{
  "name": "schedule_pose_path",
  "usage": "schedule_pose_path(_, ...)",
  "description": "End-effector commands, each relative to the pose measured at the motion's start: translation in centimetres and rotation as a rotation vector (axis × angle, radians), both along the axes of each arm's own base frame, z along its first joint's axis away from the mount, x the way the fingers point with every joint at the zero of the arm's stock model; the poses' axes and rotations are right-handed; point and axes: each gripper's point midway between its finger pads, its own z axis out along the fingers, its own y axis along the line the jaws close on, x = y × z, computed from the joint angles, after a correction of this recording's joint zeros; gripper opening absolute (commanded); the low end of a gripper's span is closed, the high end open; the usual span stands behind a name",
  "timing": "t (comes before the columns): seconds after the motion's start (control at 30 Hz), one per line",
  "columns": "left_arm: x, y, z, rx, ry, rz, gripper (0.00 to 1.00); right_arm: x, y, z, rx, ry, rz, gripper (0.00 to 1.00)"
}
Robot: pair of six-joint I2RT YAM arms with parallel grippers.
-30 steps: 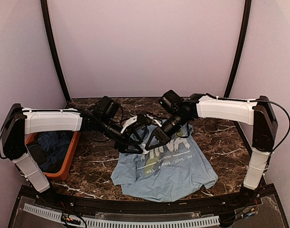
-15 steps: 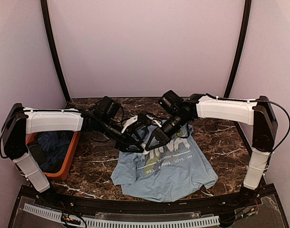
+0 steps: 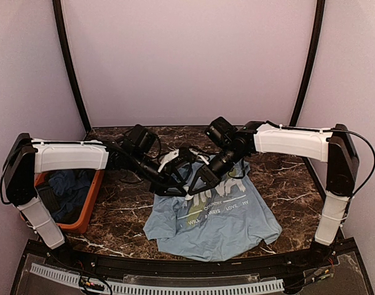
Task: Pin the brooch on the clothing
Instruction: Pin the brooch to the flattened clothing.
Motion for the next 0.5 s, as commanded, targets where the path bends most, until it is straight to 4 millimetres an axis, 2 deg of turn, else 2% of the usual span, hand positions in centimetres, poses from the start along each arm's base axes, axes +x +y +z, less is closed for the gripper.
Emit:
schedule_pose_path(0.0,0.56,-0.18,0.12,0.006,0.0,0.023,0.44,-0.26,0.68,1.89,0.045,-0.026,0.017,0.0)
schedule_pose_path(0.47,0.23,-0.33,-0.6,0.039,-0.01,0.016,0.43,0.1,0.85,1.8,0.033,-0.027,0.004,0.0)
